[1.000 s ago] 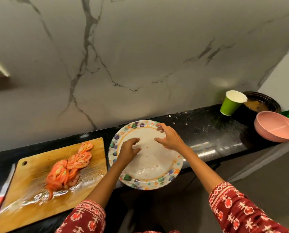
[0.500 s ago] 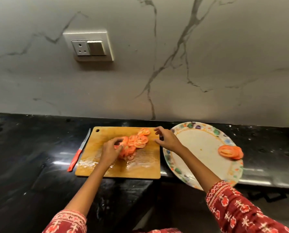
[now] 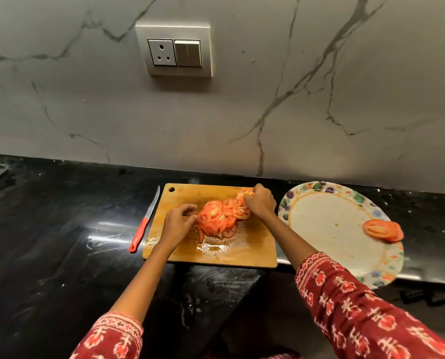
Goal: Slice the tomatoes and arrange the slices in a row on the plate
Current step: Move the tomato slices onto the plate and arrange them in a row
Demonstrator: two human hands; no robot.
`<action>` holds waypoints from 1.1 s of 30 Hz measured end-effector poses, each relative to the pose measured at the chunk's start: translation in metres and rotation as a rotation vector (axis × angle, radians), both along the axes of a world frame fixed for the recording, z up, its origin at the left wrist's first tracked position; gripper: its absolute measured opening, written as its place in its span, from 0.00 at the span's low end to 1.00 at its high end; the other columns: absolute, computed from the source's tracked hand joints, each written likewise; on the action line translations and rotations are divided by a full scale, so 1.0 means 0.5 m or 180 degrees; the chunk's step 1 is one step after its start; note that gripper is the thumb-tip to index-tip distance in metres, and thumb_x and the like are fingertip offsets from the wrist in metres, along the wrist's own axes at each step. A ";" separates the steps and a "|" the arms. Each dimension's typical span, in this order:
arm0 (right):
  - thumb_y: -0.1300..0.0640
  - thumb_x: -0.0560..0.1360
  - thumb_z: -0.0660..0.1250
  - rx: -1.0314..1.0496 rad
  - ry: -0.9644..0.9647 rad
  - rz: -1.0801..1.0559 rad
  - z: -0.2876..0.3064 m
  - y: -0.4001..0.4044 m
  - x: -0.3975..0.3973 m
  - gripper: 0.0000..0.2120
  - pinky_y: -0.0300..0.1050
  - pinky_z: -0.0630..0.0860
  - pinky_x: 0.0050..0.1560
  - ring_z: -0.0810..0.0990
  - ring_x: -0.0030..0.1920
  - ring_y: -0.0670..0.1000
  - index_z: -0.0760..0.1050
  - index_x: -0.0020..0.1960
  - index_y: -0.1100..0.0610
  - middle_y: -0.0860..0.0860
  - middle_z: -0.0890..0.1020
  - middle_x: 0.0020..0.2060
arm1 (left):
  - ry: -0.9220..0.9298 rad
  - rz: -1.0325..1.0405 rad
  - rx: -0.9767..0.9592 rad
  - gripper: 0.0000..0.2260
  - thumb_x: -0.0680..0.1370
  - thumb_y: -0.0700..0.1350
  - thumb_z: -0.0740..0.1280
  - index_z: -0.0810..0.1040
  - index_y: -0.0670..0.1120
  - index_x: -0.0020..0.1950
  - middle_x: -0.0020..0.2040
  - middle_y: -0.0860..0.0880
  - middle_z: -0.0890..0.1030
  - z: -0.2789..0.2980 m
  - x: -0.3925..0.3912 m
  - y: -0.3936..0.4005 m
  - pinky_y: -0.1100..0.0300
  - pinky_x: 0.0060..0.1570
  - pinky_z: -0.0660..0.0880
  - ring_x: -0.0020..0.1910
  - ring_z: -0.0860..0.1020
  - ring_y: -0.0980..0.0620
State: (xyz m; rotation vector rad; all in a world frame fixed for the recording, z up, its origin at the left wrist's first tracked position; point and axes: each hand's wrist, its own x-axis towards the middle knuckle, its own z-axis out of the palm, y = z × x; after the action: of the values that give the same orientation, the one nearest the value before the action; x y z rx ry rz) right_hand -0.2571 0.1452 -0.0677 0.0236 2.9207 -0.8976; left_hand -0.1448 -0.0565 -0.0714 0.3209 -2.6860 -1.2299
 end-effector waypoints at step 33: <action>0.69 0.73 0.67 -0.0631 -0.0875 0.2562 0.167 -0.056 -0.062 0.10 0.35 0.75 0.43 0.77 0.43 0.47 0.69 0.48 0.58 0.53 0.77 0.43 | 0.0426 -0.0555 -0.0304 0.10 0.73 0.45 0.70 0.81 0.47 0.55 0.47 0.49 0.83 0.069 -0.098 0.034 0.61 0.42 0.77 0.43 0.78 0.57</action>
State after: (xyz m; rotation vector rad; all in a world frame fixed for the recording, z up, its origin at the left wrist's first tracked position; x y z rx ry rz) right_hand -0.2879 0.1174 0.0155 -0.8852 2.2362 -0.9106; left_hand -0.1937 -0.0395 -0.0371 -0.0089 -2.6909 -1.1175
